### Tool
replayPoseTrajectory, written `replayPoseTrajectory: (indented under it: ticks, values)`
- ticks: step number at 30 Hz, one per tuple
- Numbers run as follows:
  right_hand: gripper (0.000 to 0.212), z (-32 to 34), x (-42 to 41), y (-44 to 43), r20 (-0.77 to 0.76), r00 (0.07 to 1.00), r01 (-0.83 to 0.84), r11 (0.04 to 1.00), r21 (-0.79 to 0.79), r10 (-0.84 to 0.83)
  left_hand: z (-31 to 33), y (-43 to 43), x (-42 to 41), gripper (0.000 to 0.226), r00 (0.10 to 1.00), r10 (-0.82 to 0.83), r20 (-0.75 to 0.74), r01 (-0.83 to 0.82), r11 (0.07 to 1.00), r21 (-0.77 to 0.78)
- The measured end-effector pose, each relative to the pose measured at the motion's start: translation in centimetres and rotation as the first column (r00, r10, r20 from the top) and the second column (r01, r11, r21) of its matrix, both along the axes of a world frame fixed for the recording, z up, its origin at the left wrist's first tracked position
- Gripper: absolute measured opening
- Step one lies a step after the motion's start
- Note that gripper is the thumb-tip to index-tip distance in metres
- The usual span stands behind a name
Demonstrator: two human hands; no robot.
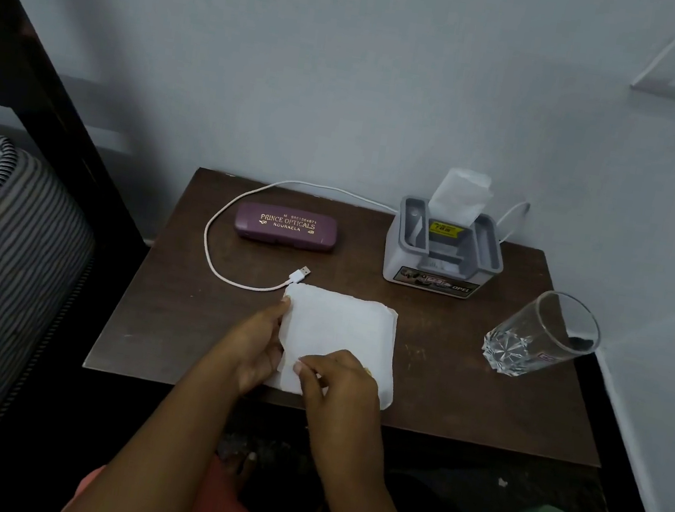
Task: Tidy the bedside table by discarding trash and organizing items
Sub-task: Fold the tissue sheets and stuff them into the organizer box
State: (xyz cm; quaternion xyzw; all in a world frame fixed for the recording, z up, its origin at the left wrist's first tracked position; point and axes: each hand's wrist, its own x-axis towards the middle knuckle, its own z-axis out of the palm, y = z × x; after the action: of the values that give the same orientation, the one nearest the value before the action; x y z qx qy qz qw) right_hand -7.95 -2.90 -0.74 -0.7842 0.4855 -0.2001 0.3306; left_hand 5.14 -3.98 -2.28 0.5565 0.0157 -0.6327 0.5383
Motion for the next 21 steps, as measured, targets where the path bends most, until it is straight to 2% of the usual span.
replayPoseTrajectory:
  ticks: [5, 8, 10, 13, 17, 19, 21]
  values:
    - [0.009, 0.3, -0.1, 0.3, 0.022, 1.000, 0.000, 0.995, -0.098, 0.002, -0.1, 0.1, 0.0, 0.035, 0.998, -0.055, 0.039, 0.051, 0.995, 0.089]
    - [0.006, -0.1, 0.3, 1.0, -0.100, 0.993, -0.091, 0.969, -0.229, 0.069, -0.3, 0.1, 0.2, 0.040, 0.998, -0.043, 0.042, 0.038, 0.993, 0.110]
    - [0.013, -0.5, 0.5, 1.3, -0.193, 0.975, -0.154, 0.959, -0.238, 0.109, -0.3, 0.0, 0.1, 0.039, 0.999, -0.015, 0.028, 0.012, 0.995, 0.101]
    - [0.016, -1.3, 0.5, 1.4, -0.221, 0.965, -0.197, 0.951, -0.239, 0.144, 0.1, 0.1, -0.1, 0.034, 1.000, 0.013, 0.000, -0.013, 0.997, 0.071]
    - [0.052, -1.1, 0.6, 1.8, -0.294, 0.952, -0.170, 0.948, -0.268, 0.088, 0.2, 0.2, 0.1, 0.031, 0.997, 0.052, -0.056, -0.049, 0.997, 0.051]
    - [0.053, -1.1, 1.0, 1.9, -0.333, 0.942, -0.156, 0.937, -0.312, 0.046, 0.3, 0.1, 0.0, 0.028, 0.990, 0.102, -0.101, -0.098, 0.994, 0.046]
    - [0.043, -1.2, 1.1, 1.8, -0.321, 0.947, -0.138, 0.925, -0.355, 0.018, 0.6, 0.0, -0.1, 0.026, 0.983, 0.132, -0.128, -0.127, 0.991, 0.043]
